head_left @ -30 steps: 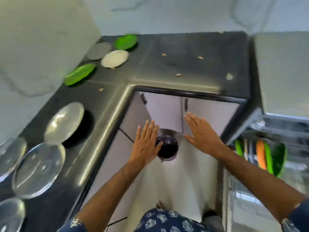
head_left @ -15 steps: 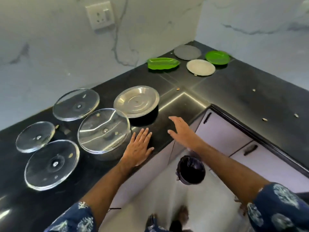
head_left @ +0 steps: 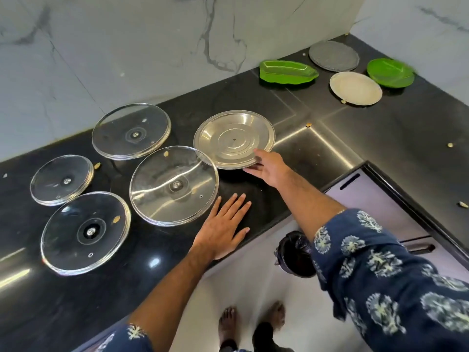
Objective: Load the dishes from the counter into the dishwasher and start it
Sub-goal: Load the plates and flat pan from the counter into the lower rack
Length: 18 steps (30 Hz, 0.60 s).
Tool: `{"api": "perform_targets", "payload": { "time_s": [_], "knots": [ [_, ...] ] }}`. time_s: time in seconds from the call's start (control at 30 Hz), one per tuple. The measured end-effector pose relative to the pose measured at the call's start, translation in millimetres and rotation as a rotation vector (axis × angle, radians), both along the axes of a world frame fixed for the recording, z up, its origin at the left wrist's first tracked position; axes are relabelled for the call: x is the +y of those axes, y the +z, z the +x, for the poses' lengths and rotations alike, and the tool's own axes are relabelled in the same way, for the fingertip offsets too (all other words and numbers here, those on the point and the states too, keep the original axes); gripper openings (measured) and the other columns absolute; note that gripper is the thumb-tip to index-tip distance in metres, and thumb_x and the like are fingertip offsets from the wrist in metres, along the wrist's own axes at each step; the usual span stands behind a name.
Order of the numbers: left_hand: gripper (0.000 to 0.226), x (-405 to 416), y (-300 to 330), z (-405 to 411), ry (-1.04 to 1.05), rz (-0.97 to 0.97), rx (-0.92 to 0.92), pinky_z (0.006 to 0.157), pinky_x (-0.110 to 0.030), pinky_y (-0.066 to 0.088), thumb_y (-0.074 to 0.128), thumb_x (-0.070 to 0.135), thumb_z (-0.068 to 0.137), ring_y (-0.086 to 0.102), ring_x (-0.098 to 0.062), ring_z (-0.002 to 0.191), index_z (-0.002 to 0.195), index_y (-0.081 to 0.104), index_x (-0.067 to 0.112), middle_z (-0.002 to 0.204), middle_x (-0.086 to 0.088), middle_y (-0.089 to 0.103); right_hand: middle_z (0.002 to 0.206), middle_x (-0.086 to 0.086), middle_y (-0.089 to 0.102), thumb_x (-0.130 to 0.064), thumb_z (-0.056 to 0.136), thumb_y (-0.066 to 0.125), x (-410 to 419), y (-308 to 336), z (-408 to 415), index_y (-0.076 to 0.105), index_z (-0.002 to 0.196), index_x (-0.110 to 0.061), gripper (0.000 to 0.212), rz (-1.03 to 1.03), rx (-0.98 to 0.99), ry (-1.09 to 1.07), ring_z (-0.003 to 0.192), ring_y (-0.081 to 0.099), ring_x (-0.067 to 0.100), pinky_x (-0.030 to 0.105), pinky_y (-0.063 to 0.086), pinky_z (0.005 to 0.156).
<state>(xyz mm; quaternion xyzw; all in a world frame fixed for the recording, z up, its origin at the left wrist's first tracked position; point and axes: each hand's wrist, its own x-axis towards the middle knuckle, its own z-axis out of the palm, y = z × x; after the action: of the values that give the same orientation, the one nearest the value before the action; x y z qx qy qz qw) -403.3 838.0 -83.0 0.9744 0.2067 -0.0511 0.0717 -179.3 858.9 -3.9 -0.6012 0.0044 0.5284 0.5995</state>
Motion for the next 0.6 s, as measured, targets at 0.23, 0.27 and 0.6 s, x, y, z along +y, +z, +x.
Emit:
{"api": "perform_targets", "payload": {
  "time_s": [0.23, 0.27, 0.6],
  "knots": [
    [0.065, 1, -1, -1, -0.007, -0.028, -0.022, 0.125, -0.049, -0.002, 0.019, 0.055, 0.103, -0.012, -0.016, 0.154, 0.160, 0.003, 0.027, 0.168, 0.004, -0.006, 0.117, 0.009, 0.067, 0.004, 0.087, 0.054, -32, -1, 11, 0.055, 0.129, -0.021, 0.049, 0.074, -0.058, -0.120, 0.106, 0.066, 0.024, 0.043, 0.060, 0.076],
    [0.065, 1, -1, -2, -0.005, -0.029, -0.027, 0.125, -0.049, -0.003, 0.018, 0.055, 0.103, -0.011, -0.016, 0.154, 0.160, 0.003, 0.027, 0.168, 0.003, -0.005, 0.116, 0.008, 0.067, 0.003, 0.087, 0.053, -48, -1, 15, 0.054, 0.131, -0.020, 0.051, 0.089, -0.048, -0.165, 0.104, 0.066, 0.023, 0.043, 0.060, 0.077],
    [0.054, -25, 7, 34, 0.125, -0.125, -0.286, 0.115, -0.051, 0.030, 0.033, 0.054, 0.100, 0.043, -0.030, 0.136, 0.136, 0.052, 0.018, 0.143, -0.007, 0.050, 0.063, 0.005, 0.061, 0.011, 0.086, 0.042, -350, 24, 3, 0.060, 0.079, -0.004, 0.024, 0.068, 0.028, -0.520, 0.055, 0.061, 0.013, 0.026, 0.058, 0.055]
  ]
}}
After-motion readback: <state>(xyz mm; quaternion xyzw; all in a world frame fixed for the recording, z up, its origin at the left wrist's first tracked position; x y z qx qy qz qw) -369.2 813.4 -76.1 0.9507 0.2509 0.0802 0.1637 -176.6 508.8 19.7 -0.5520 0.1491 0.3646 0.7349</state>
